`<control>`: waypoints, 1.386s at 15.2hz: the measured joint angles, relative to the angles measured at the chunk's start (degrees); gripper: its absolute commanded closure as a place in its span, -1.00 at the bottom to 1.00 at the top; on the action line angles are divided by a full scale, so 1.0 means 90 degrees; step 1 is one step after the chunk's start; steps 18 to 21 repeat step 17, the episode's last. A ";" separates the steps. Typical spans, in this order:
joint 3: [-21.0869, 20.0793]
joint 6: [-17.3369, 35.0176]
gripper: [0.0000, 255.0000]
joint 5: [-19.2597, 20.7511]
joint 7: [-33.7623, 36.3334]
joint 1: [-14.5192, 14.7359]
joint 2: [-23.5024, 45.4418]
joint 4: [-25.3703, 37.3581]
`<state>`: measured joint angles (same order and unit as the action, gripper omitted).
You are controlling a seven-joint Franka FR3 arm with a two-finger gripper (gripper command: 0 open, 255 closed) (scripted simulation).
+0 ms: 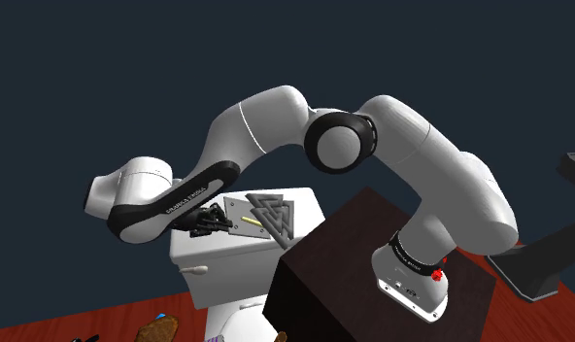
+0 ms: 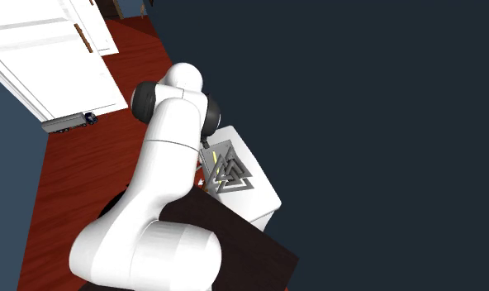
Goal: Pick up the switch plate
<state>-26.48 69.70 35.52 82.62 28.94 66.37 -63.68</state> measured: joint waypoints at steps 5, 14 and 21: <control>-0.0034 -0.0115 1.00 -0.0032 -0.0020 -0.0026 -0.0171 -0.0063; -0.0148 -0.0421 1.00 -0.0136 -0.0077 -0.0121 -0.0705 -0.0291; -0.0181 -0.0527 1.00 -0.0168 -0.0104 -0.0147 -0.0866 -0.0342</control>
